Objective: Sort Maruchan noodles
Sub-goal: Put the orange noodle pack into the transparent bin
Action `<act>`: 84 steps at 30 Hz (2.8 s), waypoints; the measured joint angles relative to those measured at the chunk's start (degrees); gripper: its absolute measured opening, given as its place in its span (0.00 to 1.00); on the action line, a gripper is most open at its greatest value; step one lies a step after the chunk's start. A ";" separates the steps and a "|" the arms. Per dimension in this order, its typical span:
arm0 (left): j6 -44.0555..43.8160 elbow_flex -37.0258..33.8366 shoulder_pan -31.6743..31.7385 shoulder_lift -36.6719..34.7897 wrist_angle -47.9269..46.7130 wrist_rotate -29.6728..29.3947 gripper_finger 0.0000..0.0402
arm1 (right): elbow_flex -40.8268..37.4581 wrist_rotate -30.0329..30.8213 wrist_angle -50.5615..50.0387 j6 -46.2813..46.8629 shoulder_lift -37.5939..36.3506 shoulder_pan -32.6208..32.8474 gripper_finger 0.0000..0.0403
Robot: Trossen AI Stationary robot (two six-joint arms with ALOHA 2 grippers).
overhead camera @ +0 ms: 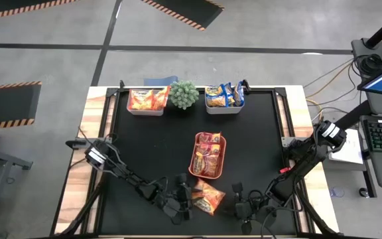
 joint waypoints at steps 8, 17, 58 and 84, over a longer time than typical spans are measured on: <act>-6.91 -0.07 -0.95 -5.80 -19.04 -2.80 0.21 | 0.00 0.02 -0.02 0.00 0.02 0.00 0.15; -24.09 -0.24 -4.23 -13.93 -50.34 -5.46 0.18 | 0.00 0.04 -0.04 -0.01 0.07 0.00 0.15; -10.16 -9.62 -6.94 -40.42 -63.13 -9.73 0.01 | -0.55 -19.56 0.66 -19.16 -8.11 -20.84 0.15; -9.07 -29.97 19.23 -61.23 -45.06 14.81 0.00 | -5.95 -38.03 3.88 -30.39 -25.61 -40.53 0.15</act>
